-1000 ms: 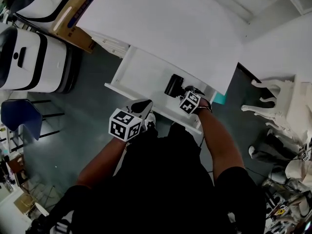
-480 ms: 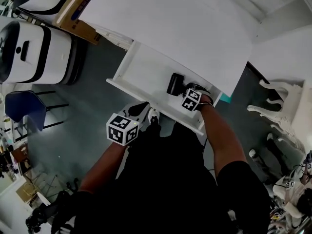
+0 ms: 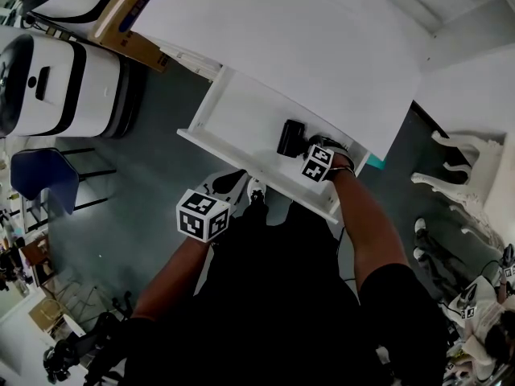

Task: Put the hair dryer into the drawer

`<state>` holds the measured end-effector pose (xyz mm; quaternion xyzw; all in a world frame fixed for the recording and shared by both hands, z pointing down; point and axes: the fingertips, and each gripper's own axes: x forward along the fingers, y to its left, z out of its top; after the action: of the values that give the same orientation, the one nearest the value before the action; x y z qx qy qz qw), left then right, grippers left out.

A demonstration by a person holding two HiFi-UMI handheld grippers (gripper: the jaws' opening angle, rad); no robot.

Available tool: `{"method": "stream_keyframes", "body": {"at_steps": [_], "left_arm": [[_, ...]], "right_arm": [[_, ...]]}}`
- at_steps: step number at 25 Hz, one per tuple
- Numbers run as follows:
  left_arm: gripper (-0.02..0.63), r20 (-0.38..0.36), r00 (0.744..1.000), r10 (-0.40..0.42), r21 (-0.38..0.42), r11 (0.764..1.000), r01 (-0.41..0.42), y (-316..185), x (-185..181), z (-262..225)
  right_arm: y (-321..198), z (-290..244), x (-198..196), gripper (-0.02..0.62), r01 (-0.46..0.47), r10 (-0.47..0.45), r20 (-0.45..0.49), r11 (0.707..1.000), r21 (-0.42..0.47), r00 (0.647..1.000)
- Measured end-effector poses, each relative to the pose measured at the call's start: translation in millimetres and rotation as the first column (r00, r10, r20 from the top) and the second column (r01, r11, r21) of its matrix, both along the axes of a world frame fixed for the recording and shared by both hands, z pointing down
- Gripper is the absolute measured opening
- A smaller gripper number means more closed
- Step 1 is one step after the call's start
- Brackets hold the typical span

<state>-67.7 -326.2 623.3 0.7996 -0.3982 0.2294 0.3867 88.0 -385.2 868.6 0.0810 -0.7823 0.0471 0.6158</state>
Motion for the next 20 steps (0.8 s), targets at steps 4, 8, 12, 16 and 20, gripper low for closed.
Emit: {"method": "stream_keyframes", "body": {"at_steps": [4, 8, 12, 16, 20], "left_arm": [[0.011, -0.005, 1.0, 0.007, 0.001, 1.0, -0.007, 1, 0, -2], [0.011, -0.008, 1.0, 0.013, 0.007, 1.0, -0.012, -1, 0, -3], [0.011, -0.018, 1.0, 0.023, 0.016, 1.0, -0.023, -2, -1, -6], [0.011, -0.026, 0.999, 0.045, 0.034, 0.998, -0.044, -2, -4, -10], [0.011, -0.039, 0.996, 0.083, 0.071, 0.994, -0.08, -4, -6, -17]], "right_arm": [[1, -2, -1, 0.238, 0.011, -0.011, -0.005, 1.0, 0.004, 1.0], [0, -1, -1, 0.238, 0.013, -0.013, -0.017, 1.0, -0.006, 1.0], [1, -5, -2, 0.239, 0.032, -0.032, -0.027, 0.999, 0.011, 0.999], [2, -17, -2, 0.239, 0.002, -0.001, -0.03, 0.999, 0.039, 1.0], [-2, -38, 4, 0.239, -0.078, 0.08, -0.021, 0.992, 0.097, 0.997]]}}
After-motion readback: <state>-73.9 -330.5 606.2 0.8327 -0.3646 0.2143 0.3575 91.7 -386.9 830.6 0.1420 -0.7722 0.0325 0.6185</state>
